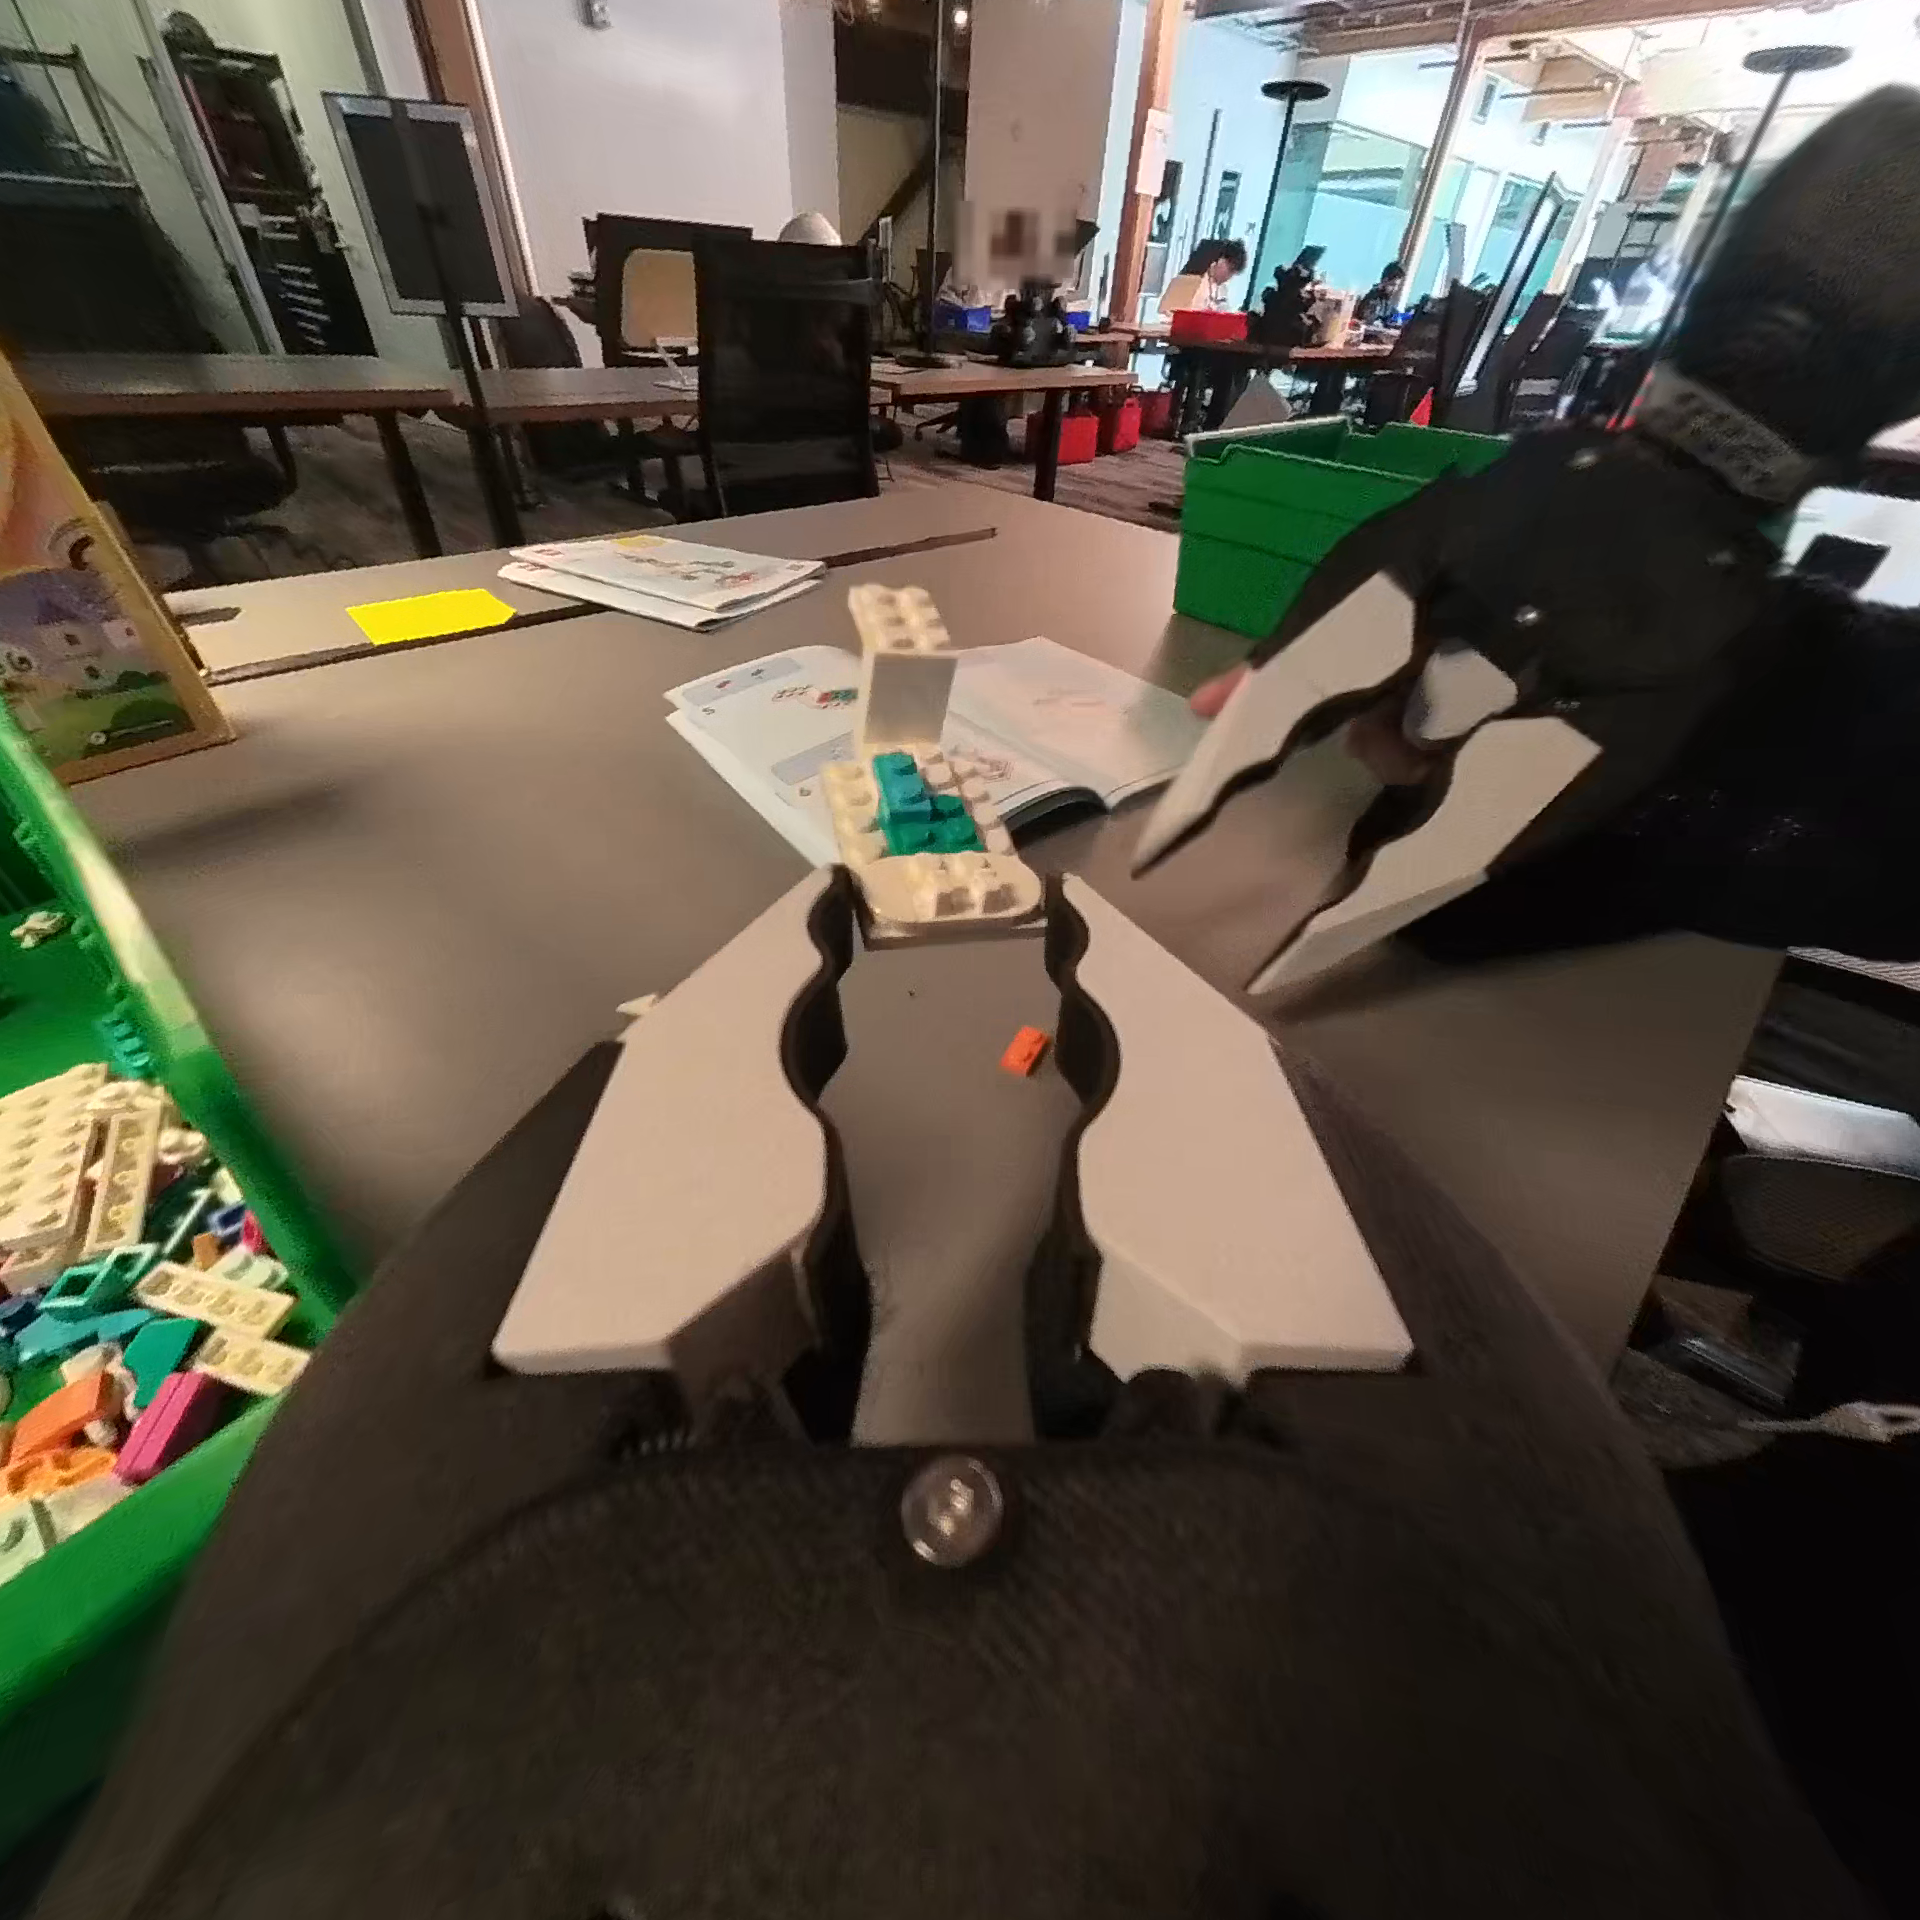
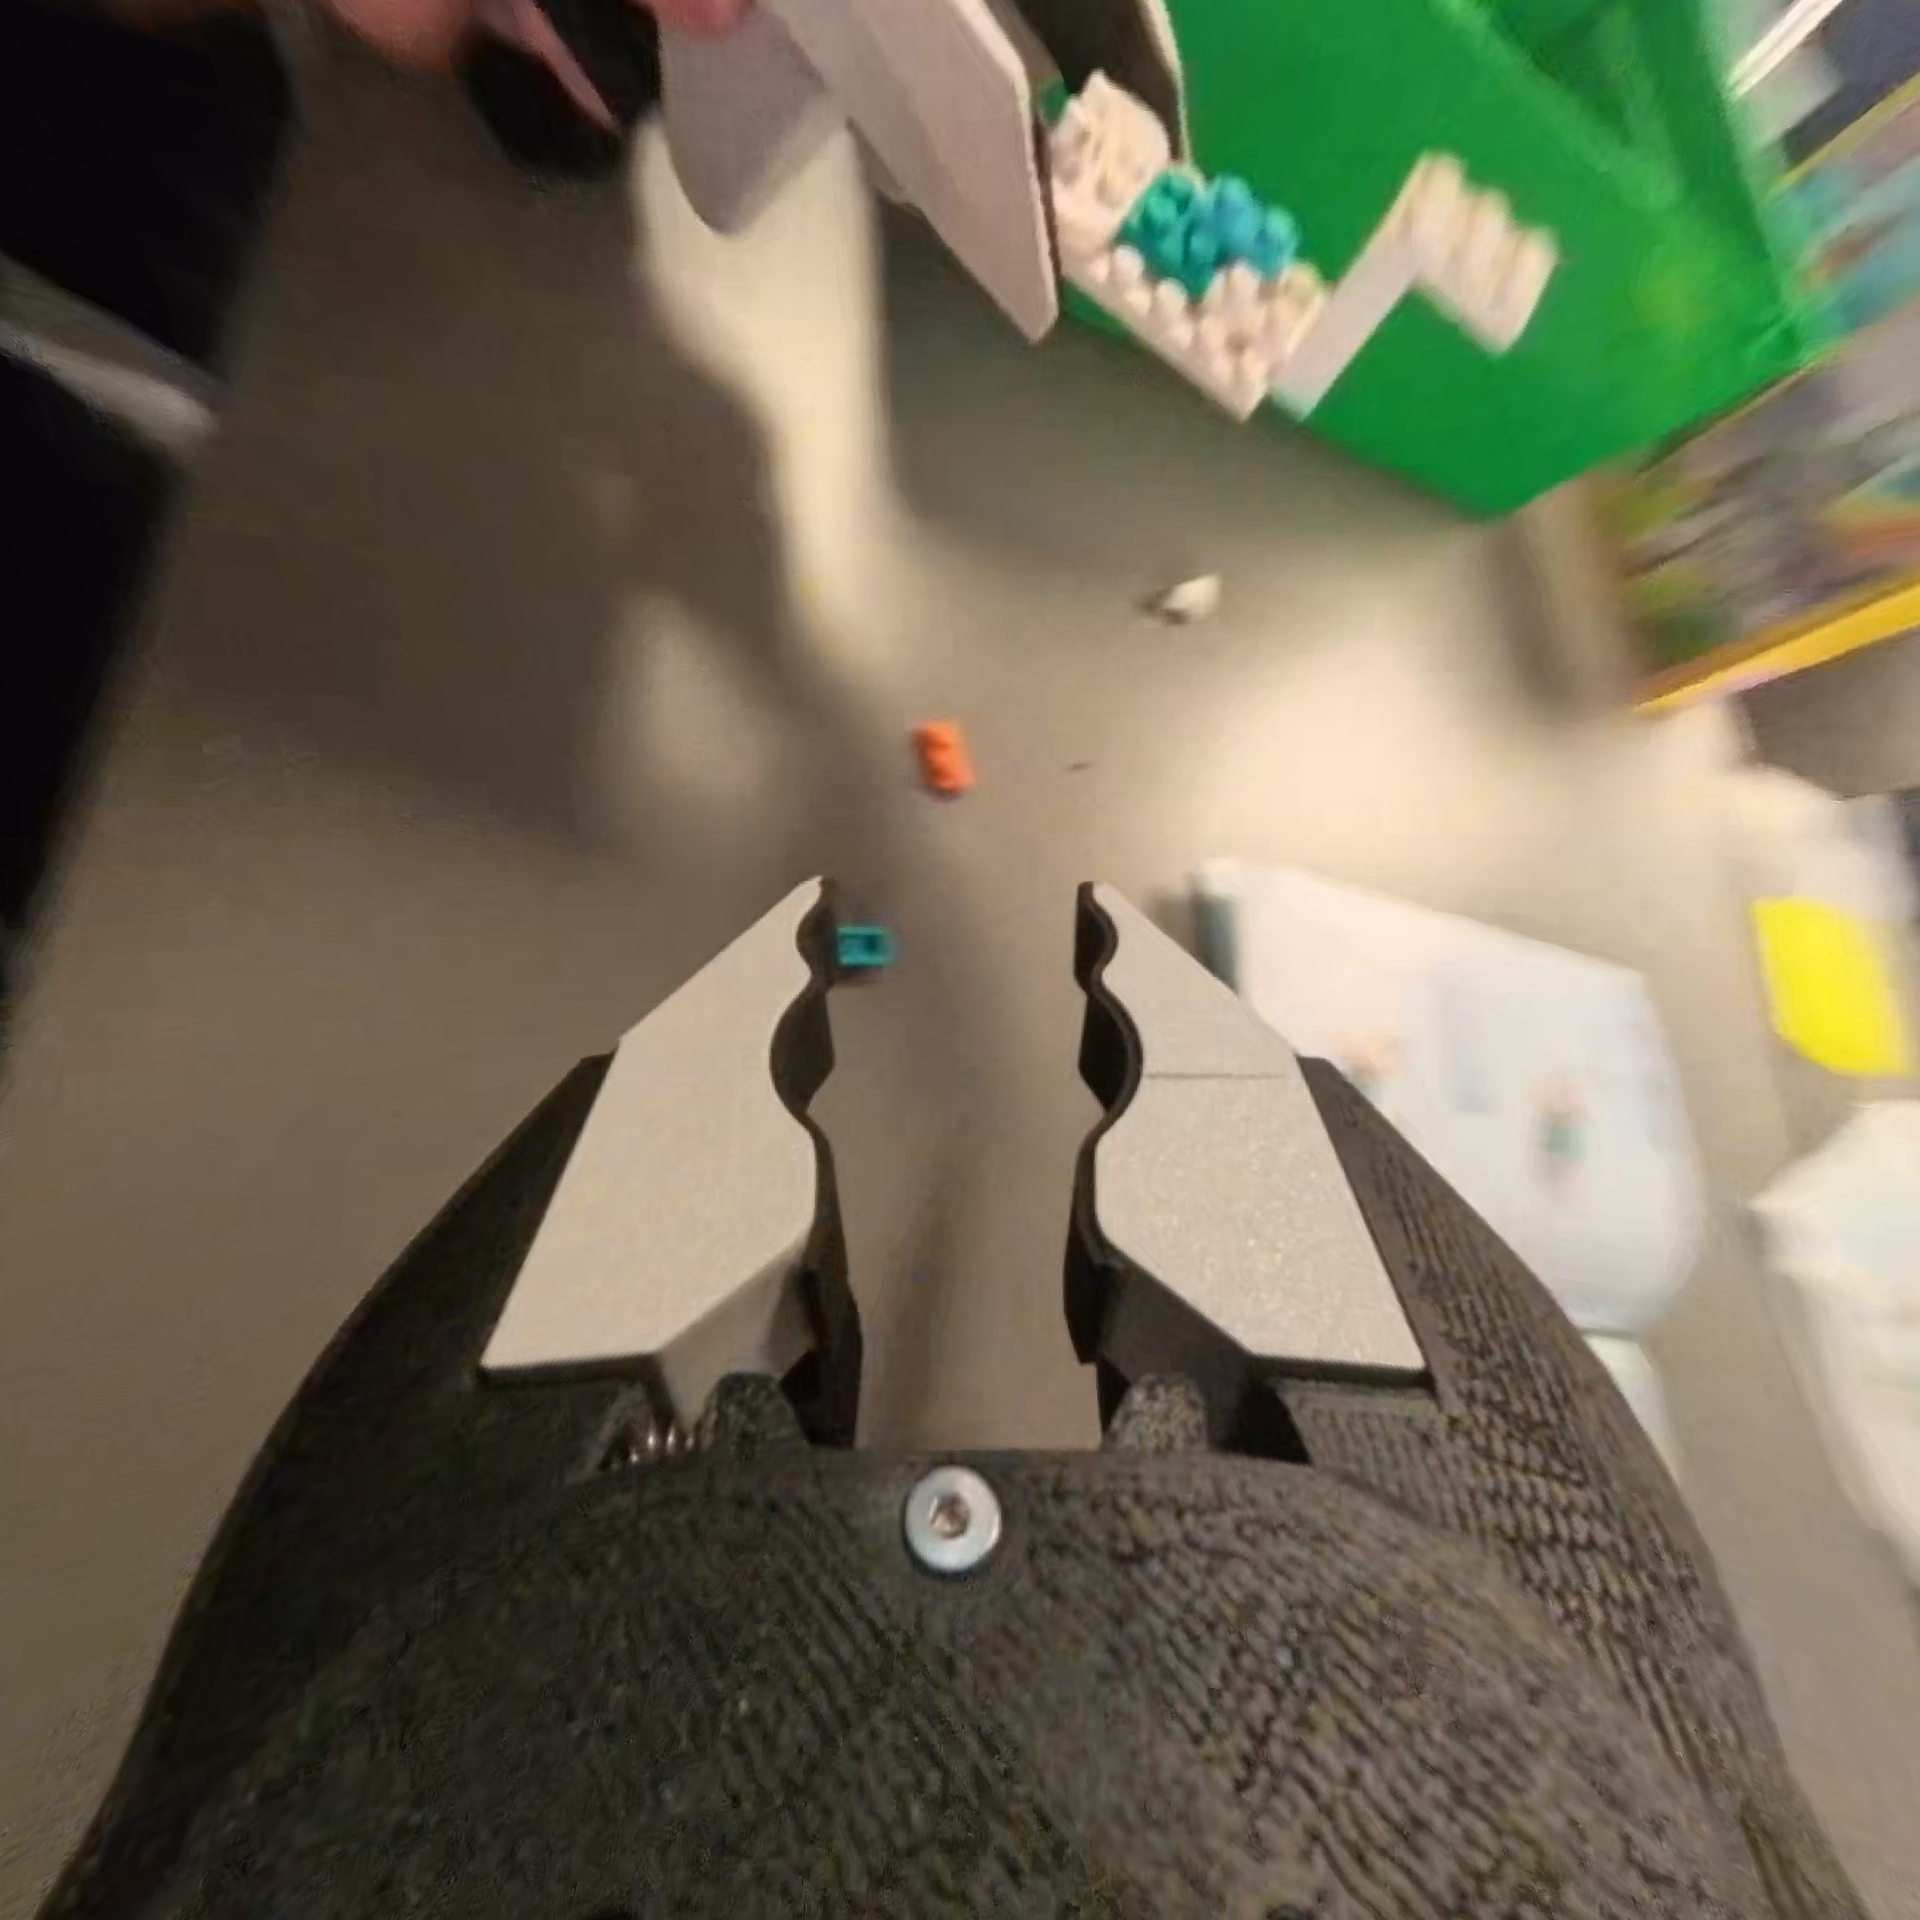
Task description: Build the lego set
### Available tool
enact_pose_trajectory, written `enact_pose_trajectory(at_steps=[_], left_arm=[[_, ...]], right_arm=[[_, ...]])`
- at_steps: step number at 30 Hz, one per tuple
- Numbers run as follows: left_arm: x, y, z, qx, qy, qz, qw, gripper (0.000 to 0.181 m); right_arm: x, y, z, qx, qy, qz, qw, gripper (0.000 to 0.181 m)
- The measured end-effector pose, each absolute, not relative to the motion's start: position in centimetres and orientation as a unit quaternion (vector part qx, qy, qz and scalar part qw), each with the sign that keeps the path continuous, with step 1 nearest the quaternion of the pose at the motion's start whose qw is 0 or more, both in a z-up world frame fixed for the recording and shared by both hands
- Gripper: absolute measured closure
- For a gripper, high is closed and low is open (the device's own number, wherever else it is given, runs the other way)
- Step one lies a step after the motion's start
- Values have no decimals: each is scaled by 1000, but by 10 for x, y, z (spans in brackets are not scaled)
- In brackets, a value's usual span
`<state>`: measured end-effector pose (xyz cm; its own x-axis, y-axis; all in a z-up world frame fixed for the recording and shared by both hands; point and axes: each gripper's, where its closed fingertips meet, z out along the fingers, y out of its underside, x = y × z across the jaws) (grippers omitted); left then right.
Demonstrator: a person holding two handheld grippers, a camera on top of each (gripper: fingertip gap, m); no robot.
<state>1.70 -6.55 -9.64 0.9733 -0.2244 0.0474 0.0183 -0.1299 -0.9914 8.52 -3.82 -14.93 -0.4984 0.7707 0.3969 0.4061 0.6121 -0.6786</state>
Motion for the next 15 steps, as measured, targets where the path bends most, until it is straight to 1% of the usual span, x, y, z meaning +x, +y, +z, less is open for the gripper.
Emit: enact_pose_trajectory(at_steps=[2, 4, 8, 13, 15], left_arm=[[22, -63, -97, -747, 79, -99, 653, 145], [25, -61, -97, -745, 87, -104, 653, 145], [28, -60, -96, -742, 95, -110, 654, 146], [28, -62, -94, -736, 97, -116, 660, 146], [28, -62, -94, -736, 94, -123, 659, 146]], right_arm=[[95, -43, -151, -391, -807, 326, 300, 144], [100, -43, -154, -411, -796, 356, 266, 150], [102, -46, -163, -440, -782, 396, 197, 152], [99, -42, -172, -447, -786, 393, 167, 155], [98, -42, -175, -442, -794, 383, 166, 161]])
